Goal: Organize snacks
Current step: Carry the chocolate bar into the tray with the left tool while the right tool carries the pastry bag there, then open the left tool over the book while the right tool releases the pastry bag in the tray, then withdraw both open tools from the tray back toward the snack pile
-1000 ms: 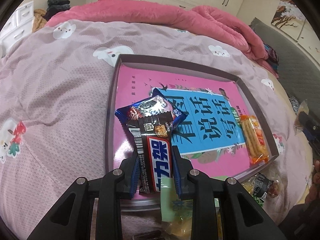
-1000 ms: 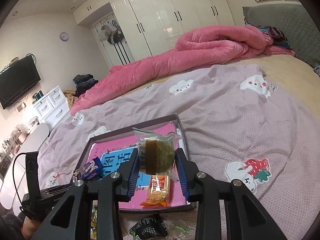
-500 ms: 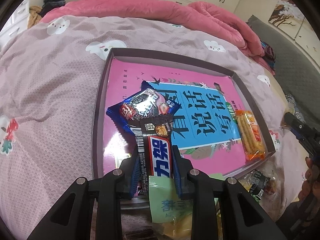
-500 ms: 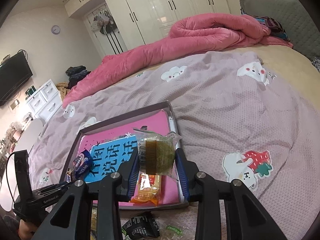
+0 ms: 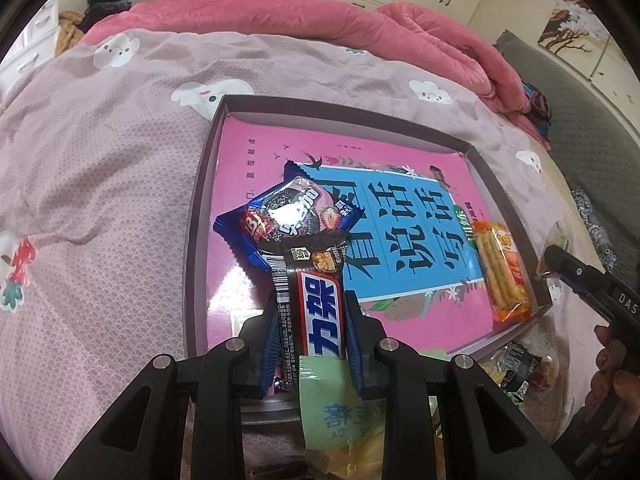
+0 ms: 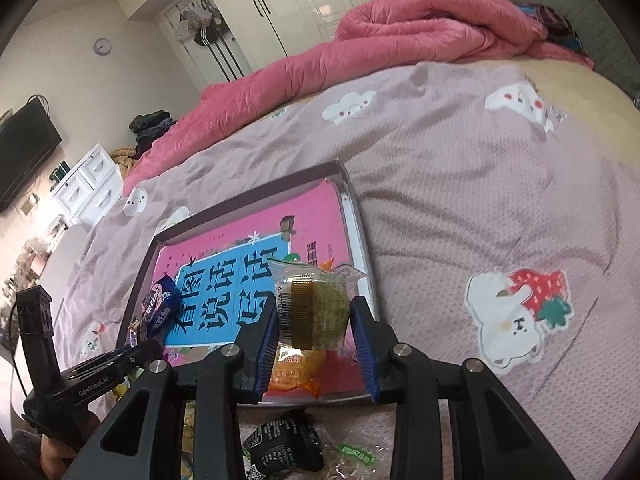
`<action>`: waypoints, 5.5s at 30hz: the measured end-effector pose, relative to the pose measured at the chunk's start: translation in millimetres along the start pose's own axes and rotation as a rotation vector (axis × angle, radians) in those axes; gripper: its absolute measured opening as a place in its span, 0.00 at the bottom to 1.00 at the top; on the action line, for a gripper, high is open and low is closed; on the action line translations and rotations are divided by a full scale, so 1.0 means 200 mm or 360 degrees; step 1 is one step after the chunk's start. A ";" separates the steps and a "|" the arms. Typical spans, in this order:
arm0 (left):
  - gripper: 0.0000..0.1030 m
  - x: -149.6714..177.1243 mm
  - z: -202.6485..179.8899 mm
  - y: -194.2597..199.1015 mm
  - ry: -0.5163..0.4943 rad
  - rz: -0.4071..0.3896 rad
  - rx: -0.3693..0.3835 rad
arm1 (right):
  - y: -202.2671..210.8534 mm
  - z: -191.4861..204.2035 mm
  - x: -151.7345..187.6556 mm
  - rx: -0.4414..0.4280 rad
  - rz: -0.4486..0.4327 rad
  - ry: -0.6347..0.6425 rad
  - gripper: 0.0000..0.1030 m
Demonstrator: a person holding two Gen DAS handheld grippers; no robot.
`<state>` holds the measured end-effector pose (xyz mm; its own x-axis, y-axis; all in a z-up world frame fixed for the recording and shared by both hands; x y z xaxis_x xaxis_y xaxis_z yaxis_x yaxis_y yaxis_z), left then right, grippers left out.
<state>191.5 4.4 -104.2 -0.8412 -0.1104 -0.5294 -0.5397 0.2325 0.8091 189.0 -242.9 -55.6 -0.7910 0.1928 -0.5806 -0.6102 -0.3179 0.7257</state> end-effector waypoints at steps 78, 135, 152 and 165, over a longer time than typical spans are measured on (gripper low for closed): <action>0.59 -0.07 0.05 0.09 0.0049 -0.0135 -0.0039 | 0.03 0.09 0.00 0.0057 -0.0071 0.0146 0.49; 0.73 -0.03 0.07 0.51 0.0059 -0.0319 -0.0075 | 0.31 0.23 0.02 -0.0072 -0.0331 0.0276 0.63; 0.74 0.06 0.03 0.53 0.0001 -0.0234 -0.0051 | 0.36 0.34 0.15 -0.0101 -0.0293 0.0404 0.69; 0.74 0.13 0.01 0.51 -0.0055 -0.0153 -0.0082 | 0.35 0.45 0.25 -0.0129 -0.0235 0.0522 0.70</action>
<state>115.3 27.4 -35.8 -0.7842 -0.0961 -0.6130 -0.6196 0.1725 0.7657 102.3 -172.3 -0.2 -0.6305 -0.0618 -0.7738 -0.7007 -0.3837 0.6015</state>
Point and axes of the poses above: each gripper's, at about its wrist camera, not at the fingertips, and y roughly against the way its jaws point, z to its left, x to its underside, the point moved 5 cm from there along -y, roughly the way its jaws point
